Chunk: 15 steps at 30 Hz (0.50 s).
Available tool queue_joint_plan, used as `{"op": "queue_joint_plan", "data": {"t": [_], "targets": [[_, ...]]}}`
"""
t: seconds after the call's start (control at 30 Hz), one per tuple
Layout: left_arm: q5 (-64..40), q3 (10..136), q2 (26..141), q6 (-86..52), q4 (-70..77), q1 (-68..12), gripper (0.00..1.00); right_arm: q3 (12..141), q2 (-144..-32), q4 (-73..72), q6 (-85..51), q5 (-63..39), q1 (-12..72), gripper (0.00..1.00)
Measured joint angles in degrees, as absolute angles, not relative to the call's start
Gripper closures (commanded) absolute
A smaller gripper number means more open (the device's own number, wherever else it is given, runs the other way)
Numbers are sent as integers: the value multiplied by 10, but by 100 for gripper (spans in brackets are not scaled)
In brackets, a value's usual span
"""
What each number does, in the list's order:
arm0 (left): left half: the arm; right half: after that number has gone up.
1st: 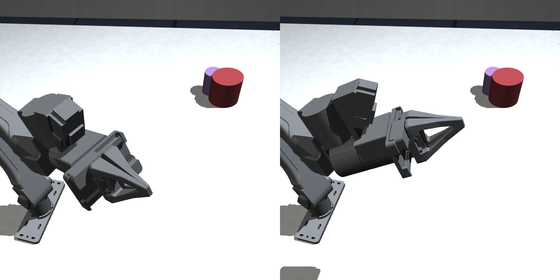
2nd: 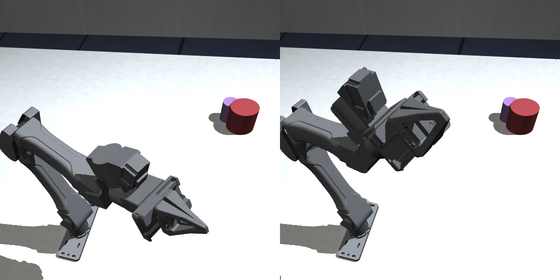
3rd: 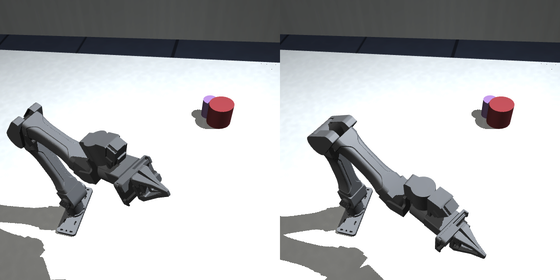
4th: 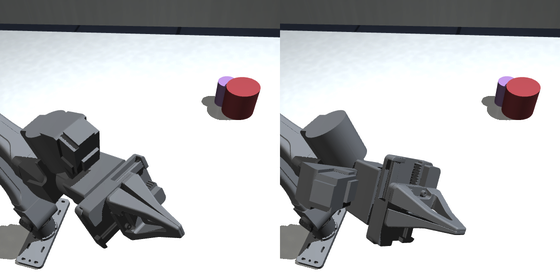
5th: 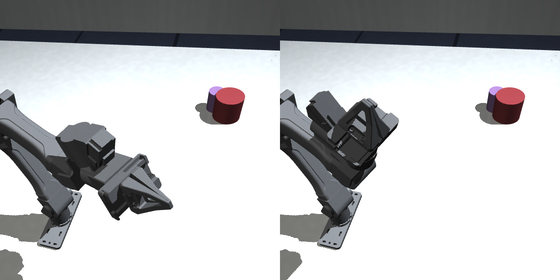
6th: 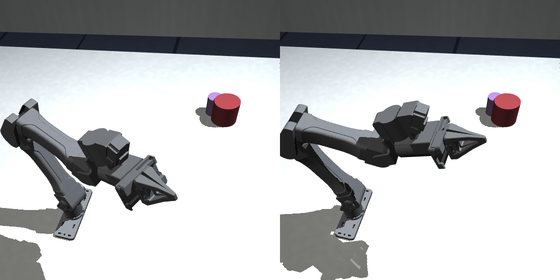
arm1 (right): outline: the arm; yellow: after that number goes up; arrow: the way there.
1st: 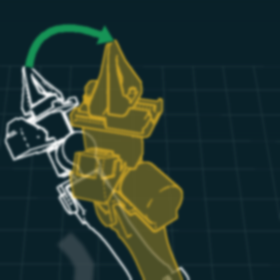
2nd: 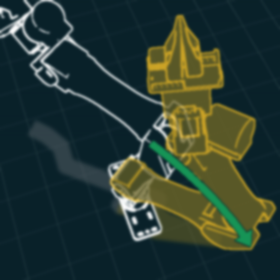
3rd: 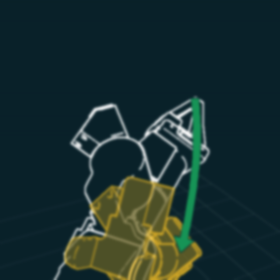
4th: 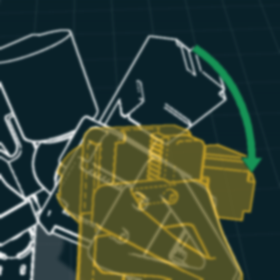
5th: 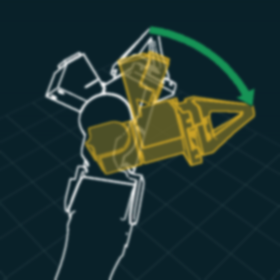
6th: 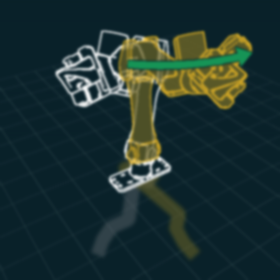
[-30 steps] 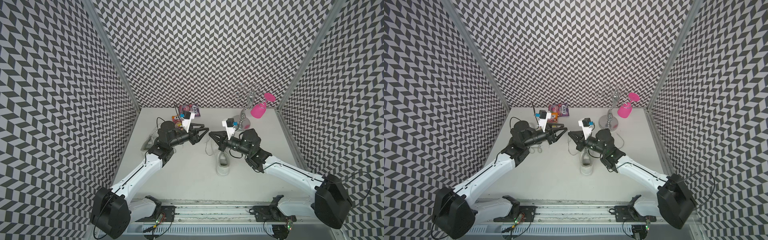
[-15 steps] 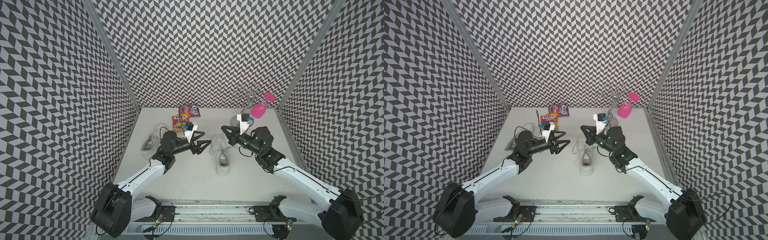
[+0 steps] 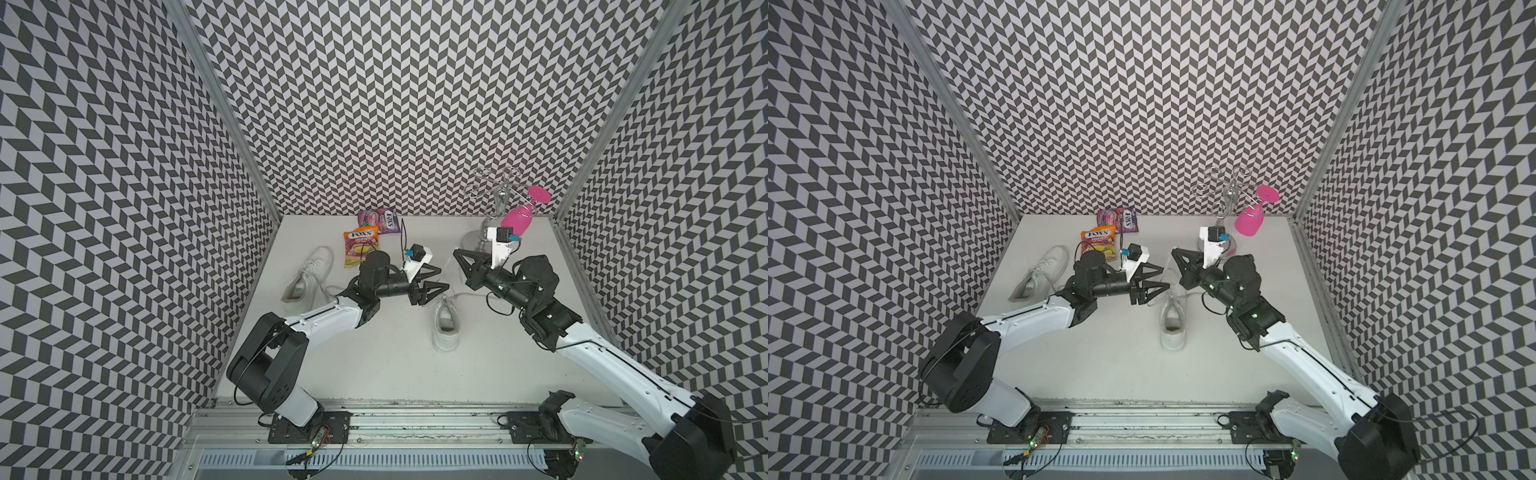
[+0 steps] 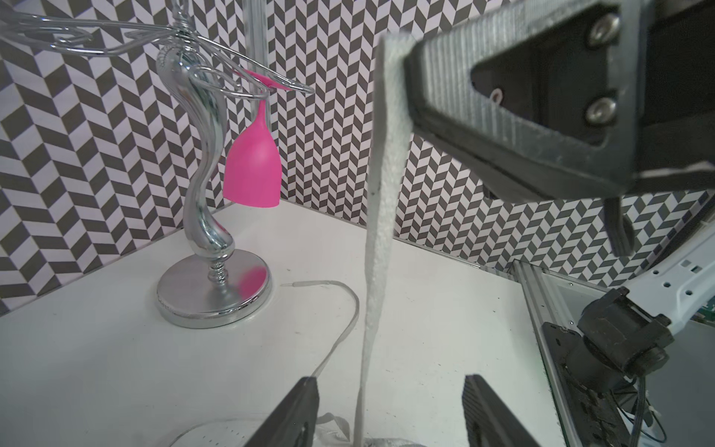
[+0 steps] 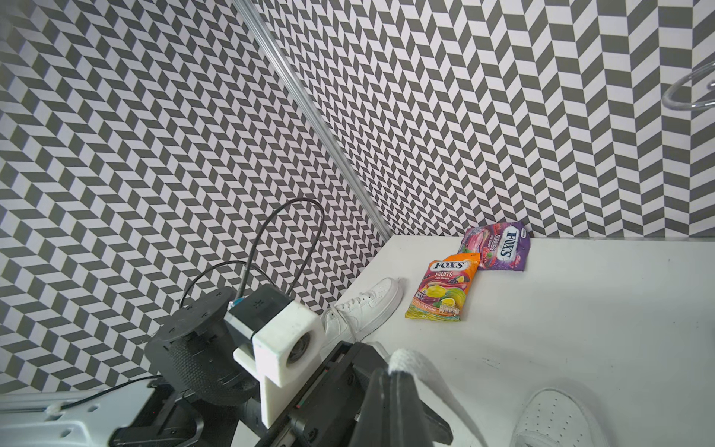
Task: Tie the shoes
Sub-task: Cross the shoelace with the shoelace.
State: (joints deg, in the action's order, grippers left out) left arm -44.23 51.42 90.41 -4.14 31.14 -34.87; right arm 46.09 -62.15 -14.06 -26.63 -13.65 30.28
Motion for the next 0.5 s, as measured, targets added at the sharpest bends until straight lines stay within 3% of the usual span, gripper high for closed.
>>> {"op": "queue_joint_plan", "data": {"t": [0.5], "targets": [[-462,558,934,-71,310,-359,100,451,-626,-119,-264,-134,268,100]]}}
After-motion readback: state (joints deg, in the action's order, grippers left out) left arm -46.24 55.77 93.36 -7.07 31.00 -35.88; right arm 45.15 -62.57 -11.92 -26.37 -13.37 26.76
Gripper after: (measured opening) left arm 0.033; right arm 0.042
